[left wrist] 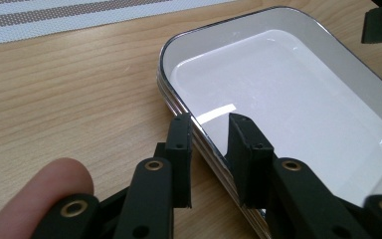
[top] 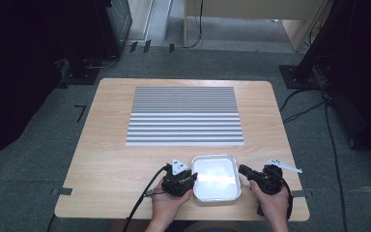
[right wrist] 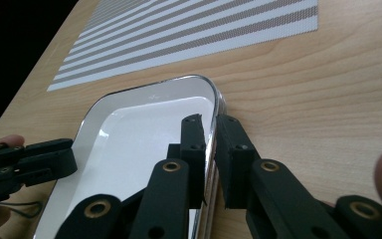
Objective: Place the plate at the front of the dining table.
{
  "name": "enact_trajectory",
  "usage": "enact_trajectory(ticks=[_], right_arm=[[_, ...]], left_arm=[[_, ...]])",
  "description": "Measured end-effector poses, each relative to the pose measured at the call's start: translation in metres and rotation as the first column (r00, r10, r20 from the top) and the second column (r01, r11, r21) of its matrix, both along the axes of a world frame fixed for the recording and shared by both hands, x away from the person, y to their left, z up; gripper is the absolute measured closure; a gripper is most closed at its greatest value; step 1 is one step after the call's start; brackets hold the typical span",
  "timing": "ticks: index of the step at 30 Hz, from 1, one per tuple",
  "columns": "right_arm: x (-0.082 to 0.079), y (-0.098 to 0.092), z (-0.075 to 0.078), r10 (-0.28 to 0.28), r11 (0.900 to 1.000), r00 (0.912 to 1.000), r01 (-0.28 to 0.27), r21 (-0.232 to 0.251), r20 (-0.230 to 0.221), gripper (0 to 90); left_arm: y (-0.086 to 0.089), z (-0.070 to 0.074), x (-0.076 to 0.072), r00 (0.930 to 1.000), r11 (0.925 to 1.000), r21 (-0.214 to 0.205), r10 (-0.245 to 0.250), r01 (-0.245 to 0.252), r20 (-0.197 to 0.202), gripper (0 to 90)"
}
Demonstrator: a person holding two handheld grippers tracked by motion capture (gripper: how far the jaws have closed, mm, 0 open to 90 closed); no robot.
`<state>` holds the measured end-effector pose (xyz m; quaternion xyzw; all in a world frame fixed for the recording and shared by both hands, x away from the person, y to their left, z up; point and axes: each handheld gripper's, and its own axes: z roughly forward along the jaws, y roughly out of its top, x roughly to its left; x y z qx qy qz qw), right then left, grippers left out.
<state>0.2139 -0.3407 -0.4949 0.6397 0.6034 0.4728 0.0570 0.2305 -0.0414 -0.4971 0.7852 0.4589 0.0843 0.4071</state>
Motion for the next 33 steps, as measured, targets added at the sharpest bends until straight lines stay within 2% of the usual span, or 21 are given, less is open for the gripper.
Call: enact_trajectory(ticks=[5, 11, 18, 22, 25, 31, 33], right_arm=[[0.002, 0.001, -0.004, 0.005, 1.0000, 0.9995, -0.005, 0.005, -0.031, 85.0], [0.003, 0.003, -0.007, 0.018, 0.9997, 0.9976, -0.018, 0.014, -0.067, 88.0], [0.004, -0.001, -0.011, 0.000, 0.9966, 0.9959, 0.007, 0.082, -0.091, 88.9], [0.004, -0.003, -0.013, -0.011, 0.9915, 0.9933, 0.026, 0.128, -0.115, 89.3], [0.004, -0.004, -0.014, -0.013, 0.9882, 0.9922, 0.032, 0.150, -0.124, 89.6], [0.003, -0.003, -0.013, -0.023, 0.9900, 0.9937, 0.038, 0.136, -0.110, 89.6], [0.002, -0.004, -0.012, -0.024, 0.9879, 0.9946, 0.039, 0.150, -0.101, 89.7]], left_arm=[[0.004, 0.001, 0.002, 0.9997, 0.9994, -0.034, -0.009, 0.009, -0.021, 76.6], [0.007, 0.003, 0.003, 0.9997, 0.9987, -0.048, -0.016, 0.015, -0.019, 80.9], [0.009, 0.002, 0.005, 0.9989, 0.9971, -0.075, -0.016, 0.013, -0.043, 81.9], [0.013, 0.001, 0.008, 0.9970, 0.9934, -0.115, -0.011, 0.002, -0.076, 82.5], [0.013, 0.001, 0.009, 0.9963, 0.9922, -0.124, -0.010, 0.000, -0.086, 82.7], [0.016, 0.001, 0.009, 0.9956, 0.9880, -0.154, -0.013, -0.001, -0.093, 83.6], [0.016, 0.000, 0.010, 0.9949, 0.9863, -0.165, -0.017, 0.000, -0.100, 83.1]])
